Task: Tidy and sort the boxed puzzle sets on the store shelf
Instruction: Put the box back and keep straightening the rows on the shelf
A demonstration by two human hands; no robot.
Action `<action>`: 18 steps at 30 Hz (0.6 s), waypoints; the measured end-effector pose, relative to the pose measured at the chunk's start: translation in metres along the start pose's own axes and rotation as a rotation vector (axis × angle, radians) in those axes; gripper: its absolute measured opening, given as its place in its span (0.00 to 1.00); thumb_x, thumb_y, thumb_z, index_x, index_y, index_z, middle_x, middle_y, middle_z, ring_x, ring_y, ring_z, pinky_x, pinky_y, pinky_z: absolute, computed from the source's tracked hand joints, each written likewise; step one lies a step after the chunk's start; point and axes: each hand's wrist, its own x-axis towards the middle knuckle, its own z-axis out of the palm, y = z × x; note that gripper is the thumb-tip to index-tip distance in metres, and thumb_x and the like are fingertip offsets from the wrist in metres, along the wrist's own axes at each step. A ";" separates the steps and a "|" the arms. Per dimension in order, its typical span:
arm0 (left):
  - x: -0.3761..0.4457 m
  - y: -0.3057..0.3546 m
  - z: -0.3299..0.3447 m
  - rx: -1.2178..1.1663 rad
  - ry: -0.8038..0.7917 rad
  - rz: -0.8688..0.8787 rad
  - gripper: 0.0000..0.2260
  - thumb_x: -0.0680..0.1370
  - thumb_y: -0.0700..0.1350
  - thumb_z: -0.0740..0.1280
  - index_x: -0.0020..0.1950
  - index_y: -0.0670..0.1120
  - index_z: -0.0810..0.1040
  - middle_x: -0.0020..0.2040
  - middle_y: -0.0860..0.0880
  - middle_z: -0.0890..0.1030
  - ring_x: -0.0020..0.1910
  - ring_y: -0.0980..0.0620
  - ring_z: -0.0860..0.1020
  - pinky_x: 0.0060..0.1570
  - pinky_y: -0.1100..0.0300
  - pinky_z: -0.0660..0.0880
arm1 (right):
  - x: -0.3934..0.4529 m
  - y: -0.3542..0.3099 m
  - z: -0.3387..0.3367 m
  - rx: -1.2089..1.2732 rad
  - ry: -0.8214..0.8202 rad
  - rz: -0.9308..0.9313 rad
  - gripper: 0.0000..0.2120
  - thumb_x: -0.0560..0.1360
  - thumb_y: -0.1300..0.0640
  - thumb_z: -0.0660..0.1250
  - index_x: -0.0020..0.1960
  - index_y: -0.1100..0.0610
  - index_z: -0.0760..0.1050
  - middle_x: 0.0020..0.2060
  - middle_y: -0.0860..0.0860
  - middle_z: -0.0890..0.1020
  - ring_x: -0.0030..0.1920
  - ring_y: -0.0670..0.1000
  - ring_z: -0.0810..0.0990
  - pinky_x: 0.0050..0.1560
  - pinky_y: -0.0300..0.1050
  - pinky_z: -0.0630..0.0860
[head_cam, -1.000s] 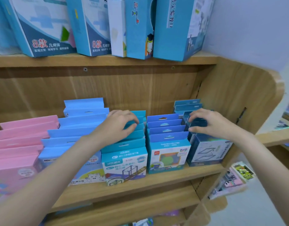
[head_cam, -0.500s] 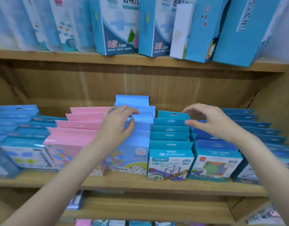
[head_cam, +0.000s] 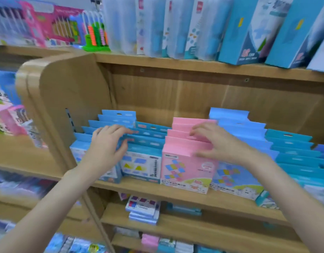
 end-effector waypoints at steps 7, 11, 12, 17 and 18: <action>-0.041 -0.065 -0.032 -0.087 0.007 -0.030 0.19 0.74 0.42 0.58 0.64 0.39 0.69 0.59 0.44 0.75 0.58 0.50 0.68 0.57 0.64 0.61 | 0.010 -0.034 0.011 -0.013 0.022 0.115 0.27 0.67 0.46 0.71 0.64 0.51 0.71 0.65 0.48 0.69 0.66 0.48 0.66 0.62 0.35 0.58; -0.053 -0.083 -0.028 -0.089 -0.029 -0.032 0.20 0.75 0.45 0.57 0.65 0.40 0.67 0.60 0.43 0.73 0.60 0.49 0.68 0.59 0.65 0.60 | 0.039 -0.065 0.009 0.080 0.054 0.071 0.21 0.69 0.48 0.71 0.59 0.51 0.73 0.61 0.46 0.70 0.61 0.42 0.66 0.56 0.26 0.57; -0.053 -0.083 -0.026 -0.083 -0.032 -0.027 0.20 0.75 0.46 0.56 0.65 0.40 0.67 0.61 0.44 0.73 0.60 0.49 0.68 0.60 0.65 0.60 | 0.048 -0.072 0.014 0.078 0.034 0.049 0.22 0.69 0.47 0.71 0.60 0.52 0.73 0.63 0.48 0.70 0.64 0.44 0.66 0.58 0.28 0.57; -0.054 -0.080 -0.023 0.100 0.003 0.007 0.19 0.75 0.46 0.55 0.64 0.39 0.68 0.63 0.43 0.71 0.64 0.44 0.65 0.65 0.56 0.59 | 0.080 -0.094 0.040 -0.105 -0.120 0.009 0.26 0.71 0.42 0.67 0.65 0.54 0.70 0.65 0.49 0.72 0.65 0.51 0.68 0.66 0.38 0.54; -0.055 -0.081 -0.022 0.128 -0.009 0.023 0.19 0.76 0.46 0.55 0.64 0.39 0.68 0.63 0.42 0.71 0.64 0.44 0.65 0.66 0.53 0.61 | 0.083 -0.095 0.044 -0.157 -0.125 0.003 0.27 0.71 0.40 0.66 0.64 0.54 0.70 0.63 0.49 0.73 0.64 0.50 0.69 0.67 0.40 0.55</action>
